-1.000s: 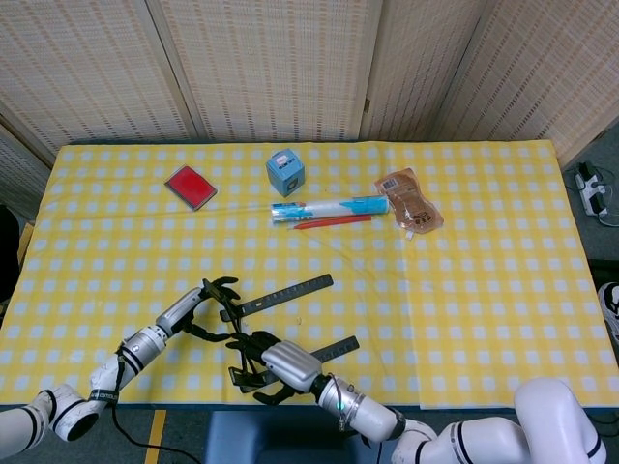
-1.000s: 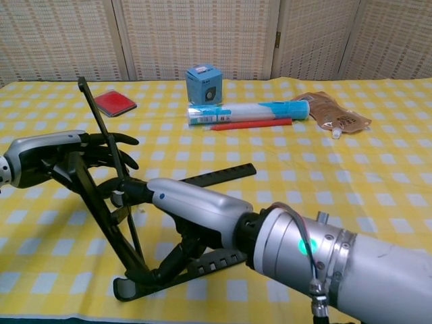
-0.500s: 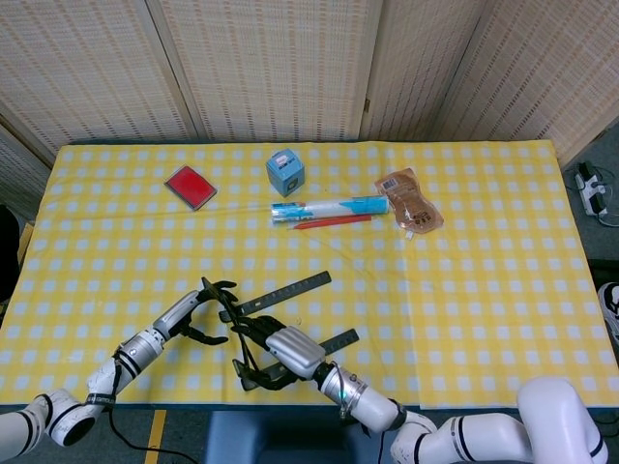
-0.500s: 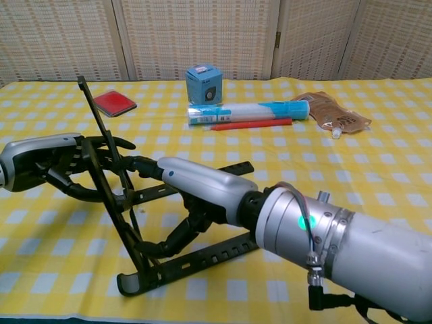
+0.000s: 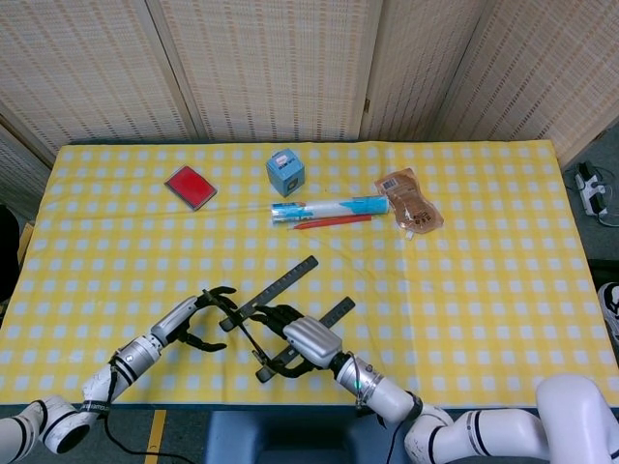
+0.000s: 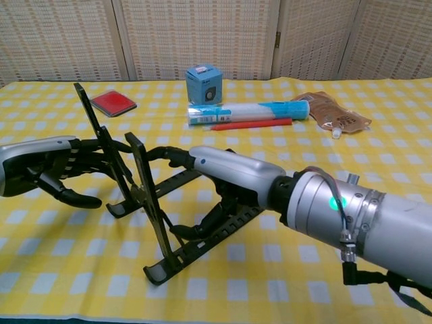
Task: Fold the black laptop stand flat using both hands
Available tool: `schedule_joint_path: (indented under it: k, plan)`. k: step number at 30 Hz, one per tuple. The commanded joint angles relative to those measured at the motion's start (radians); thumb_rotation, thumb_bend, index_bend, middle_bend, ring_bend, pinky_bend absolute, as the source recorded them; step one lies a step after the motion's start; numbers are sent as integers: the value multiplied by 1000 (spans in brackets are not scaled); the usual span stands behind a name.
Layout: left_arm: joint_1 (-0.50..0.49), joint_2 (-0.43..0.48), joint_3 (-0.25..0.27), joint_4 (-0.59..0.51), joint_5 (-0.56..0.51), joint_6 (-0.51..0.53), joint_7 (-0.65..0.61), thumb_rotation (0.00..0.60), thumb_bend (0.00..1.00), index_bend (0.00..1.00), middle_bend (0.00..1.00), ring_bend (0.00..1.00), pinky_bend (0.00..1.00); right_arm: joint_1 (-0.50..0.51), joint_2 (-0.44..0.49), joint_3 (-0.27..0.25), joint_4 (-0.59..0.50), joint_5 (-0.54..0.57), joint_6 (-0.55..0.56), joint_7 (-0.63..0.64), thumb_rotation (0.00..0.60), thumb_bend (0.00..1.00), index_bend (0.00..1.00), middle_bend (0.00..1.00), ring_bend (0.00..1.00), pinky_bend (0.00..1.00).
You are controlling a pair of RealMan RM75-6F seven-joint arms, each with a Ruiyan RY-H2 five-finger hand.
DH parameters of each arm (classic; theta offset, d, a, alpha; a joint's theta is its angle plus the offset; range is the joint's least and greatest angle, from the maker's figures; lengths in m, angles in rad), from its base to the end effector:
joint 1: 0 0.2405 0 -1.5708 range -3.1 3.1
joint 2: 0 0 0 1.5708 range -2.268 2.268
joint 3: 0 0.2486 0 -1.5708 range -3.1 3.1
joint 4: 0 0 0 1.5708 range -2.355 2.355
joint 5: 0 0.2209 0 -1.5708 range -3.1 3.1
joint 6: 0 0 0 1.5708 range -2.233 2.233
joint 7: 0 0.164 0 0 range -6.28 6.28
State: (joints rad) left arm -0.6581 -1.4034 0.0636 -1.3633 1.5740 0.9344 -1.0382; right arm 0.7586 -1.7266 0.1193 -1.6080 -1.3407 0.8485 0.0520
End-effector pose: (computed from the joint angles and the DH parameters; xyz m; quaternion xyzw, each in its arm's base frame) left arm -0.2185 0.3102 -0.0221 -0.5709 -0.6897 -0.4232 0.1390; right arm -0.0454 -0.2611 -0.1103 0.7360 -0.5038 0.4345 0.1252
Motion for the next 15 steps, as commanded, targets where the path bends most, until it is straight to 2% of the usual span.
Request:
schedule_joint_path:
  k: [1,15]
  plan:
    - [5,8,6,-7,7,10,0,600,190,175,323,270,92,-8,39,-8,-17,-3,0,6,600,378,0,0,0,0]
    - [26,39,25,-45,15,37,45,600,189,166,323,259,92,-39,211,-44,-124,-80,20,93,600,378,0,0,0,0]
